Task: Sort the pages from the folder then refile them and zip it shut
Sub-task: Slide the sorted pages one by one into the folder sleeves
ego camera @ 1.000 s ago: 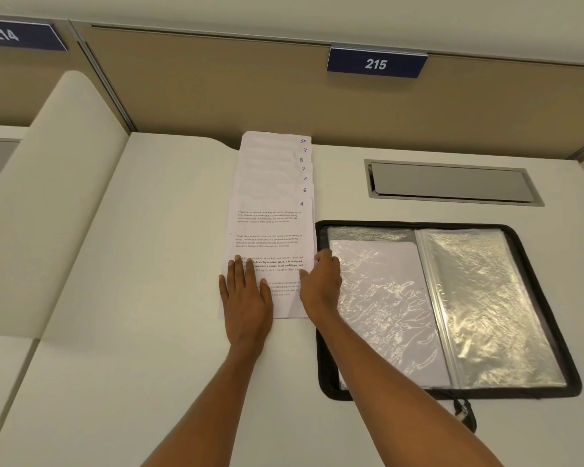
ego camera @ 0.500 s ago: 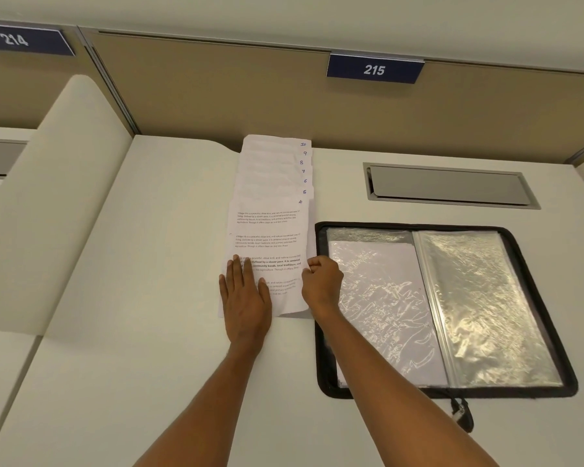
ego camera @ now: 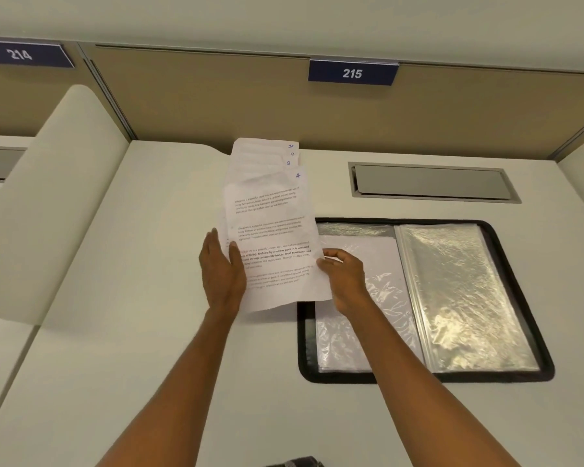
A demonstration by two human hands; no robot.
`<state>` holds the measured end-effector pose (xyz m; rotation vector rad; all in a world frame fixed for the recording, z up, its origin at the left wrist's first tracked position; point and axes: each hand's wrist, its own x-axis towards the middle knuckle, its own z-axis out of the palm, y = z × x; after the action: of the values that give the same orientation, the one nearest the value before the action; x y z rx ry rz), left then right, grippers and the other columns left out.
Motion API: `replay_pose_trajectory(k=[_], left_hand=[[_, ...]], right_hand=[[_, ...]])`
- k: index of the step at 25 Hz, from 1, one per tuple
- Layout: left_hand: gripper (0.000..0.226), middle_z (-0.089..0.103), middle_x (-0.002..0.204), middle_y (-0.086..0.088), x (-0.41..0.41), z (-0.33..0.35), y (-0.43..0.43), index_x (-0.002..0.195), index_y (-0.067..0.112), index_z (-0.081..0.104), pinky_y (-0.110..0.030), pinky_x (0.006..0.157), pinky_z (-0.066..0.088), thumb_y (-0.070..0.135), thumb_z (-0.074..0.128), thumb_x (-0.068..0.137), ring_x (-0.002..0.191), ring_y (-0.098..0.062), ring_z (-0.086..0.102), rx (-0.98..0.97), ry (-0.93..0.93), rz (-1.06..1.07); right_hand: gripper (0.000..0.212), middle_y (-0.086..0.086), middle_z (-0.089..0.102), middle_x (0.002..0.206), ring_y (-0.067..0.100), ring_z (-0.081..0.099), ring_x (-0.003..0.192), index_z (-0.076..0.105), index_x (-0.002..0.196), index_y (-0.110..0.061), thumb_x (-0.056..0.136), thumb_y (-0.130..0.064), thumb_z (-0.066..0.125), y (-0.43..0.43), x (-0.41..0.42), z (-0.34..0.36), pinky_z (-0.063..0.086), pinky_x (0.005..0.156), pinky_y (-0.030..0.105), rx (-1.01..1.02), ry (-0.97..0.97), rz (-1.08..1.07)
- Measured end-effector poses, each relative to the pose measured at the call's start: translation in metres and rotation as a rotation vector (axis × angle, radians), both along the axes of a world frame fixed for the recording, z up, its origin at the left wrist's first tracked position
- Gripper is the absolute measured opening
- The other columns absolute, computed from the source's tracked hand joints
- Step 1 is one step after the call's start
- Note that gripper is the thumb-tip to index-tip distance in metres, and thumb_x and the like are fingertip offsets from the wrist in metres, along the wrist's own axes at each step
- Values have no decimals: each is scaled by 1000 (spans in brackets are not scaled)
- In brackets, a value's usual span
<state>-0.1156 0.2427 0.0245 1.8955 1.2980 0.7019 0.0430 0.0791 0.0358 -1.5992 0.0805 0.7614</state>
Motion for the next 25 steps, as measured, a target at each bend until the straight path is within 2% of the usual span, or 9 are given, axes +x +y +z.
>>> replay_pose_trajectory(k=[1,3,5,7,8,10,15,20,25], left_hand=[[56,41,162,-9,6,5,2,159,8,35,-37,124,26,32,45,110,148,-25,39,-39,-42,-12],[46,60,146,-2,21,13,4,147,14,55,-40,116,41,37,52,107,130,-20,58,-222,-170,-20],[26,75,121,1,39,22,-6,118,17,74,-43,100,57,33,59,103,114,-22,70,-521,-401,-14],[12,79,108,1,53,29,-22,103,16,77,-36,81,62,19,65,101,102,-23,74,-648,-483,-17],[10,80,105,0,60,30,-32,102,16,77,-36,77,62,15,67,100,98,-23,74,-670,-477,-15],[9,80,103,-1,71,30,-50,104,16,76,-43,82,59,14,70,98,95,-25,73,-704,-466,-19],[15,79,104,-9,100,32,-103,113,7,73,-42,79,64,11,69,99,90,-26,76,-784,-478,-83],[17,79,107,-13,132,23,-155,115,6,71,-39,76,62,12,69,99,98,-33,77,-914,-400,-197],[19,80,101,-9,162,22,-191,115,5,67,-39,76,62,5,70,96,92,-28,78,-892,-297,-286]], right_hand=[[18,10,78,103,31,76,92,73,104,-11,91,1,69,-10,7,4,63,82,47,30,32,6],[18,12,78,104,31,76,93,71,107,-9,93,1,68,-32,19,11,63,81,45,87,85,16],[19,13,77,105,31,76,93,69,111,-7,94,1,66,-57,32,15,63,79,42,108,103,31],[19,13,78,106,30,76,93,69,112,-8,95,0,66,-83,46,18,63,80,42,102,90,63],[18,12,78,106,29,76,93,69,112,-8,95,-1,66,-97,54,20,63,79,41,87,78,79],[18,12,78,106,29,76,93,68,112,-8,95,-2,66,-123,71,23,62,77,38,50,49,132],[31,12,76,115,33,74,103,64,124,-10,95,-14,71,-178,111,27,60,90,45,53,40,289],[35,7,76,116,30,74,103,69,125,-13,91,-17,77,-216,147,31,60,91,47,38,-11,287],[33,10,77,115,32,75,103,70,122,-9,90,-16,77,-255,185,22,59,93,53,-21,-4,308]])
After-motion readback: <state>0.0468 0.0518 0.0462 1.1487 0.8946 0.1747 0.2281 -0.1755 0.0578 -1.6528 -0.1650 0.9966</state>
